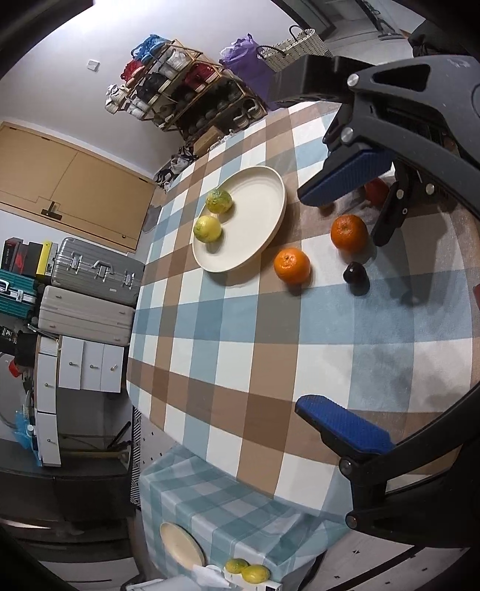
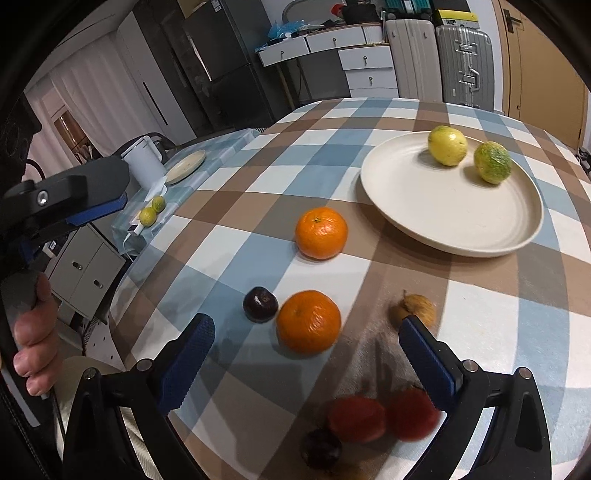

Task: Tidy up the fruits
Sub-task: 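Reach the right gripper to an orange and close on it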

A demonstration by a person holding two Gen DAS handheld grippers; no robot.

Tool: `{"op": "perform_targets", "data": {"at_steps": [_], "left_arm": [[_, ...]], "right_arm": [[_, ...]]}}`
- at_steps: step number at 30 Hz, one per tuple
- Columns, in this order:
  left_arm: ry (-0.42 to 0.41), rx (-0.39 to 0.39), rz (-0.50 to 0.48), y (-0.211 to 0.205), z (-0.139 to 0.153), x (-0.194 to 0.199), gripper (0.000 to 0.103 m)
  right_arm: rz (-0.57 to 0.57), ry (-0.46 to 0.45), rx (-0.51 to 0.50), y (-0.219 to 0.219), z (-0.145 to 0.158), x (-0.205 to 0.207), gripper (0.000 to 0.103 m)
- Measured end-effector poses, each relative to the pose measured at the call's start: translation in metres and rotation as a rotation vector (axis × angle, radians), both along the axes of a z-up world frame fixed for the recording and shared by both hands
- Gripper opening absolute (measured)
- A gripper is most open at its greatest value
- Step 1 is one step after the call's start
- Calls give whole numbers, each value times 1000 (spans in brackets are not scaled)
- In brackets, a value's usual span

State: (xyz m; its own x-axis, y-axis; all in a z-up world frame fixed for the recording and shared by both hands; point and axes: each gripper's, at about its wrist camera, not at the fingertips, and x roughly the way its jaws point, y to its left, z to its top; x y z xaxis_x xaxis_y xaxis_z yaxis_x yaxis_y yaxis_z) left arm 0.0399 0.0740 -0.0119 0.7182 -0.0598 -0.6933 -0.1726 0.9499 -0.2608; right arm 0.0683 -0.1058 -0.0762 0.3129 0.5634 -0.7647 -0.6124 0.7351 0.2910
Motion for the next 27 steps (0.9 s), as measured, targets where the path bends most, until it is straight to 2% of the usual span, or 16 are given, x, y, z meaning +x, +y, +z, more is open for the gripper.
{"op": "perform_targets", "data": {"at_steps": [4,6,10,13,14,16,18,21,27], "left_arm": [[8,-25,11,6,-1,0,102],[16,-24,4,5,-3,0,102],[16,-8,-10,0,-3,0,102],[16,-7,-10,0,-3,0,102],[18,-7,-10,-1,-3,1,102],[21,-6,-11,-1,-3,0,102],[23,-3,-14,-3,-3,0,102],[22,-1,-15,-3,-3,0,102],[25,-1,-16,-3,-3,0,102]], "right_arm": [[6,8,-10,6,-5,3,98],[9,18,-13,8,-8,5,87],[16,20,-45,13,-14,6,77],[28,13,-50,15,-13,4,66],[37,17,-44,15,-13,3,59],[42,18,-45,14,-14,3,57],[41,15,-54,14,-14,3,50],[30,22,-60,12,-16,5,43],[18,85,-33,8,-19,10,42]]}}
